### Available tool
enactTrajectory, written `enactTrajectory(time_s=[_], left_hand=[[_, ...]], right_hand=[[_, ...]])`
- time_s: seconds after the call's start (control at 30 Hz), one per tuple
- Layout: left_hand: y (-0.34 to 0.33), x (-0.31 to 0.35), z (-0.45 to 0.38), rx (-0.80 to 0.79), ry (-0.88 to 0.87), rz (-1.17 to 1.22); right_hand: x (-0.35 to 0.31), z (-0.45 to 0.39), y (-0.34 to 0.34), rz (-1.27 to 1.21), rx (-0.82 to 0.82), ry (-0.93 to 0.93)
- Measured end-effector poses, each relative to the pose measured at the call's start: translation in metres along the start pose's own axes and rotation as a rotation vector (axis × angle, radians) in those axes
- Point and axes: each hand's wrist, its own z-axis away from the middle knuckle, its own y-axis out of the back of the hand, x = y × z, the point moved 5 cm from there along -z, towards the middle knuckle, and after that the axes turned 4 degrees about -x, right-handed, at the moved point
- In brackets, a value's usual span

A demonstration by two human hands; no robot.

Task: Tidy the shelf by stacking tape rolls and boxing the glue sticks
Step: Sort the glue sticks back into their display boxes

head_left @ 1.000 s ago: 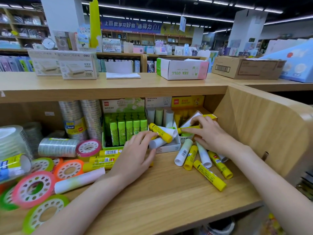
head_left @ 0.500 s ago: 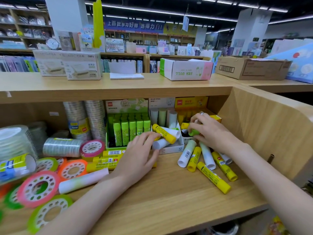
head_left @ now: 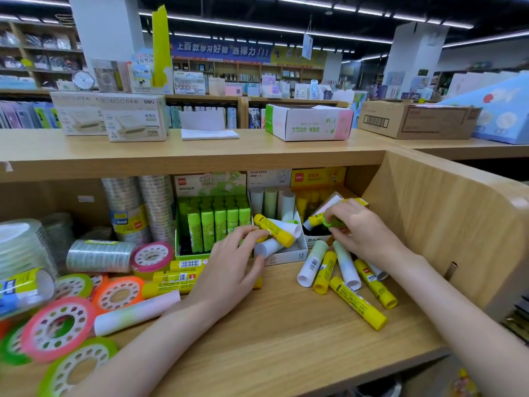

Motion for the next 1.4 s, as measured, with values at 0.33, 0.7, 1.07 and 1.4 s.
enactTrajectory(time_s=[0.33,0.7,1.07,1.4], left_hand=[[0.023,0.007,-0.006,-0.027,0.025,-0.031],[0.088,-0.068,0.054,-0.008,0.211,-0.227],[0.08,-0.08,0.054,-0.07,0.241,-0.288],[0.079,-0.079,0.054,-0.096,0.228,-0.325]], right_hand=[[-0.034,-0.029,0.048,-0.764,0.337,-0.266],[-0.151,-0.089,-0.003,-0.773,0.102,0.036],[-0.196,-0.113,-0.058,-0.18,0.104,0.191],[-0.194,-0.109,-0.078,0.167,0.106,0.087]])
